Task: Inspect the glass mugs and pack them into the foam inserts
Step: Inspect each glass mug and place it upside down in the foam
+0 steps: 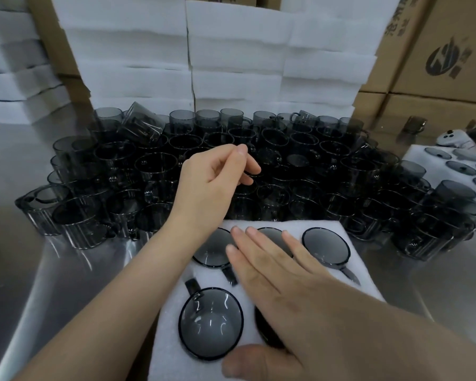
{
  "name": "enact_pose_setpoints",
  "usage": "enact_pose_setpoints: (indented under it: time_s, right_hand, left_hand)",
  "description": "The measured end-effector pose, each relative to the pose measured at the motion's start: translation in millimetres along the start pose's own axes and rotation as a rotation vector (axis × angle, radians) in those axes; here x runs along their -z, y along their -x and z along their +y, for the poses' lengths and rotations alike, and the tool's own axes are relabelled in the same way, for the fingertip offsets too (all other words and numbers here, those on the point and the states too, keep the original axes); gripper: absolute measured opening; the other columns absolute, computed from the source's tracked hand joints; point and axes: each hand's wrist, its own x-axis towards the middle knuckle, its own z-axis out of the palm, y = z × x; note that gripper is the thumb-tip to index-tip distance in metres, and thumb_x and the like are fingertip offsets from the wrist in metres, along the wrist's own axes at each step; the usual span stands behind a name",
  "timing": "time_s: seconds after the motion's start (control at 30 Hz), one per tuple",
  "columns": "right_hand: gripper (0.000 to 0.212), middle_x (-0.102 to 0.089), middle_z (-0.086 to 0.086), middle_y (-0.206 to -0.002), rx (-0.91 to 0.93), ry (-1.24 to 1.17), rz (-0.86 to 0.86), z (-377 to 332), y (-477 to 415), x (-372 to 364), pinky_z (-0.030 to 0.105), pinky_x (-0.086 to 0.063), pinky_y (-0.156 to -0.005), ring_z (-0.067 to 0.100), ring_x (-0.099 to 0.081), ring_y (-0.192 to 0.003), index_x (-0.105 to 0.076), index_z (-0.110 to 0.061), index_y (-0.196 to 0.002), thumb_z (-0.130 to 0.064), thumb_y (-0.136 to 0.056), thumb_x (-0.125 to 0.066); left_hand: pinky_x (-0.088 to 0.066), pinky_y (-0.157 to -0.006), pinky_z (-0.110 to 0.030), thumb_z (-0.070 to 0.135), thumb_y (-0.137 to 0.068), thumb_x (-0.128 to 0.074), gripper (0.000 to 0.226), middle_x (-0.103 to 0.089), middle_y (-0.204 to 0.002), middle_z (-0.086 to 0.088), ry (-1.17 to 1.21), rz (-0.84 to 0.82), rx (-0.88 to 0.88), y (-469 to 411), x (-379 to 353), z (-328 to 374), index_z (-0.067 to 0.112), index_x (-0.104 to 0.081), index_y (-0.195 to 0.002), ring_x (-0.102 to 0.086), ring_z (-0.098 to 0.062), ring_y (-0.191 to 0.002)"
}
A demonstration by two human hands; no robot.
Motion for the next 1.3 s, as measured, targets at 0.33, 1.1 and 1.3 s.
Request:
enact_pose_setpoints:
  time_s: [0.33, 1.1, 1.3]
  right_hand:
    - [0.017, -0.064, -0.018, -0.083, -0.274, -0.545, 0.337, 94, -100, 34, 0.012, -0.045, -0.068, 0.004, -0.06, -0.08, -0.074, -0.028, -0.099, -0.022, -0.09, -0.061]
    - [0.015, -0.057, -0.011, -0.078, 0.03, -0.365, 0.226, 106, -126, 35, 0.022, -0.042, -0.071, 0.005, -0.056, -0.071, -0.06, -0.022, -0.085, -0.01, -0.084, -0.07]
    - [0.022, -0.062, 0.004, -0.073, -0.1, -0.904, 0.319, 118, -115, 57, 0.031, -0.057, -0.049, 0.017, -0.064, -0.059, -0.06, -0.017, -0.084, 0.005, -0.09, -0.056]
  left_hand:
    - [-0.048, -0.055, -0.026, 0.017, -0.103, -0.041, 0.036, -0.069, -0.074, -0.005, 0.122, 0.367, 0.084, -4, 10, 2, 0.013, -0.067, -0.079, -0.061, -0.017, -0.064]
    - [-0.044, -0.07, -0.01, 0.018, -0.09, -0.052, 0.016, -0.067, -0.077, 0.018, -0.286, 0.146, -0.056, 1, 2, 4, 0.022, -0.068, -0.086, -0.061, 0.0, -0.076]
    - [-0.045, -0.078, -0.009, 0.043, -0.086, -0.057, 0.026, -0.065, -0.099, 0.015, -0.139, 0.072, -0.007, 4, 2, 11, 0.028, -0.06, -0.106, -0.06, 0.005, -0.09]
